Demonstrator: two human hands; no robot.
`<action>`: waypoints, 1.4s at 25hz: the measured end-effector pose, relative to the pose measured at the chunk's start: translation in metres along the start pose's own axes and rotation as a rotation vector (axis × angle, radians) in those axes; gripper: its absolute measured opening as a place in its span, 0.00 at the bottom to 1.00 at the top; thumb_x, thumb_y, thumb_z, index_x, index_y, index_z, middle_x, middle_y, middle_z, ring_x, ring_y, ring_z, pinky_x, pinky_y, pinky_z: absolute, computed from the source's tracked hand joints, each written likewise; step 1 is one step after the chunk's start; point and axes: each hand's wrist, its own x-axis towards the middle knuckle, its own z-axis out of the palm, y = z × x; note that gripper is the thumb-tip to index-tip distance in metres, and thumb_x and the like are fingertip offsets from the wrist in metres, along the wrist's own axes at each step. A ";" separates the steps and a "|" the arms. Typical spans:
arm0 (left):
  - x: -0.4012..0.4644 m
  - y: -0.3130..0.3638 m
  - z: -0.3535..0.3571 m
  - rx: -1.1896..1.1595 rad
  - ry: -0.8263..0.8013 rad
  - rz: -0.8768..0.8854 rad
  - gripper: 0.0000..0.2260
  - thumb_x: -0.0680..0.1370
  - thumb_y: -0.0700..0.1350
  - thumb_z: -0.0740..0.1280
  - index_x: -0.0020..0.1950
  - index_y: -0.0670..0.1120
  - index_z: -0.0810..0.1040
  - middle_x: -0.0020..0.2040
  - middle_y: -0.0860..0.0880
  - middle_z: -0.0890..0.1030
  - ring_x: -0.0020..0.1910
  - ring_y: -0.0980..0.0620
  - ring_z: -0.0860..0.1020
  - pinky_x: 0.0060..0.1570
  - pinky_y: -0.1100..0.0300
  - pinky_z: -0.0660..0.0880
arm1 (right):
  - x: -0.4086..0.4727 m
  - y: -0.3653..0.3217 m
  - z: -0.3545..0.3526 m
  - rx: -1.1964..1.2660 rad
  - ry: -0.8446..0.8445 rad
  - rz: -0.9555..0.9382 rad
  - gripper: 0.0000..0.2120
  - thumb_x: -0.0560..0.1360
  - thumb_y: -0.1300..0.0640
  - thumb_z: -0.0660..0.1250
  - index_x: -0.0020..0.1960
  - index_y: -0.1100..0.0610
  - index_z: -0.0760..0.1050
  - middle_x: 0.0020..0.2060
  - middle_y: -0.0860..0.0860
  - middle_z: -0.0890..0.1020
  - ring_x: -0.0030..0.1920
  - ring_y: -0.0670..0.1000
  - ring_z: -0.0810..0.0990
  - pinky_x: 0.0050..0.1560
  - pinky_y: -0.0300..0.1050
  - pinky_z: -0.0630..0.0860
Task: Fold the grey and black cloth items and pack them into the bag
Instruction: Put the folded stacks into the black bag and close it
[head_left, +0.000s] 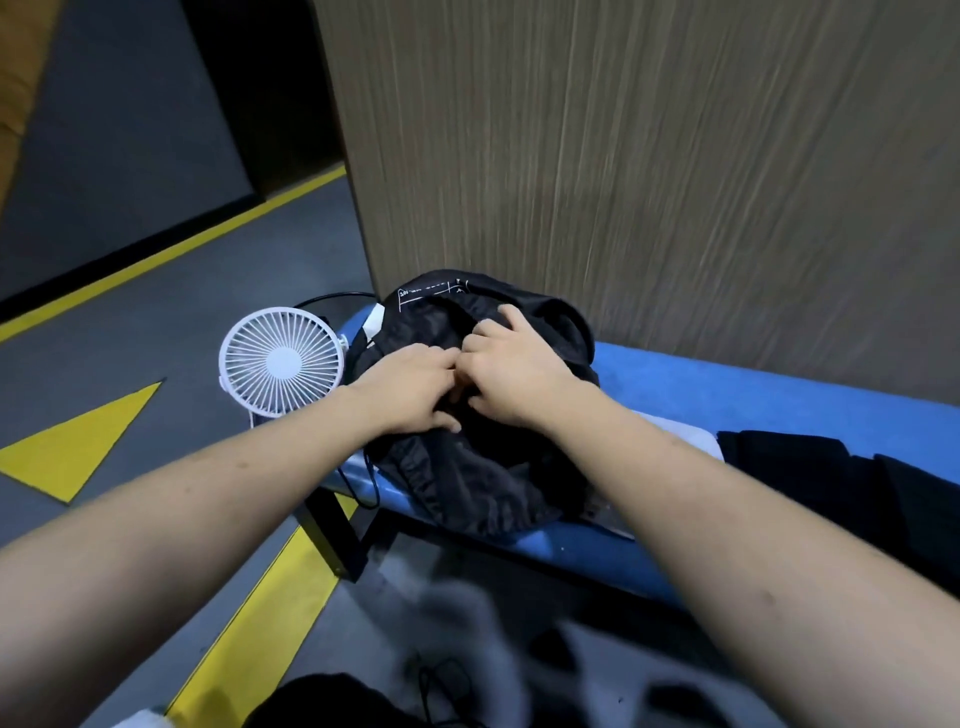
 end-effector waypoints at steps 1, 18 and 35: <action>-0.001 -0.003 0.003 0.035 0.022 0.032 0.27 0.69 0.66 0.71 0.57 0.47 0.77 0.56 0.49 0.76 0.56 0.47 0.75 0.64 0.53 0.67 | 0.002 0.008 0.005 -0.015 -0.087 -0.017 0.24 0.73 0.41 0.67 0.65 0.51 0.74 0.62 0.49 0.76 0.68 0.53 0.68 0.75 0.60 0.51; 0.011 -0.022 -0.027 0.268 -0.406 -0.027 0.34 0.74 0.62 0.67 0.78 0.58 0.61 0.81 0.49 0.54 0.78 0.49 0.54 0.75 0.53 0.54 | -0.007 0.086 0.039 -0.174 -0.622 -0.011 0.26 0.79 0.51 0.60 0.77 0.47 0.61 0.78 0.49 0.59 0.80 0.53 0.48 0.75 0.68 0.44; -0.018 0.017 -0.046 -0.429 0.108 -0.019 0.24 0.78 0.57 0.66 0.74 0.53 0.69 0.73 0.57 0.69 0.71 0.56 0.68 0.70 0.58 0.64 | -0.064 0.090 -0.002 0.577 -0.035 0.151 0.35 0.72 0.29 0.57 0.70 0.50 0.72 0.67 0.47 0.75 0.69 0.47 0.70 0.73 0.50 0.57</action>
